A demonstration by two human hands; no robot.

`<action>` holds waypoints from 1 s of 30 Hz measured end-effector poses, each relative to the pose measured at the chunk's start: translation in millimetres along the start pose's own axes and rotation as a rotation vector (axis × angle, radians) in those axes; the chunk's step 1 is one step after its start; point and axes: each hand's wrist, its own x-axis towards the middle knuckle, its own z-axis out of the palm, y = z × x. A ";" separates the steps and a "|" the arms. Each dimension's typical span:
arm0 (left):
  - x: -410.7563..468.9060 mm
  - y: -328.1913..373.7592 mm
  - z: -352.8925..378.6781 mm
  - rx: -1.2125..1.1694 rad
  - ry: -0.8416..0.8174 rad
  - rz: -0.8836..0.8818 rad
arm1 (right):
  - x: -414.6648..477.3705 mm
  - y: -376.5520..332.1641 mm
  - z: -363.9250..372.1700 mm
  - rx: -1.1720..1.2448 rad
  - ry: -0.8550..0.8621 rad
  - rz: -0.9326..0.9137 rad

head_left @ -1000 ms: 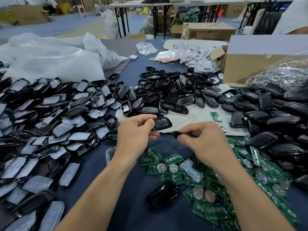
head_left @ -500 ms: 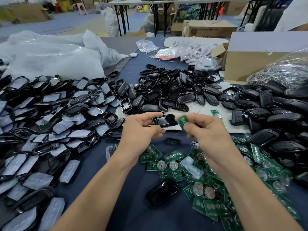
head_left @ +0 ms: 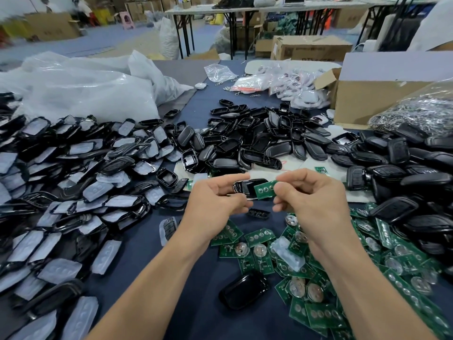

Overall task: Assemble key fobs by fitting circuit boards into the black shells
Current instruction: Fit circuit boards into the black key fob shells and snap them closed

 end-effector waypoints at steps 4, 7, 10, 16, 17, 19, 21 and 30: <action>-2.4 -1.2 -1.5 -0.010 0.002 0.003 | -1.4 -1.3 4.5 0.033 0.015 0.033; -2.9 0.0 -0.2 -0.014 -0.012 0.014 | -2.9 -1.3 7.9 0.033 0.066 0.025; -3.7 1.6 0.7 -0.039 -0.033 0.019 | -5.7 1.2 12.0 -0.112 0.128 -0.035; -2.2 4.1 1.7 -0.078 -0.031 0.018 | -6.2 4.0 20.9 -0.375 0.220 -0.123; -1.8 4.4 1.6 -0.089 -0.032 0.025 | -5.9 4.3 22.0 -0.394 0.237 -0.131; -1.2 5.0 2.0 -0.105 -0.035 0.040 | -5.6 3.8 23.0 -0.404 0.255 -0.139; -1.4 5.2 2.8 -0.113 -0.034 0.048 | -5.6 3.4 22.3 -0.401 0.264 -0.136; -2.9 3.5 4.9 -0.123 0.023 0.010 | -7.8 3.4 23.1 -0.500 0.239 -0.211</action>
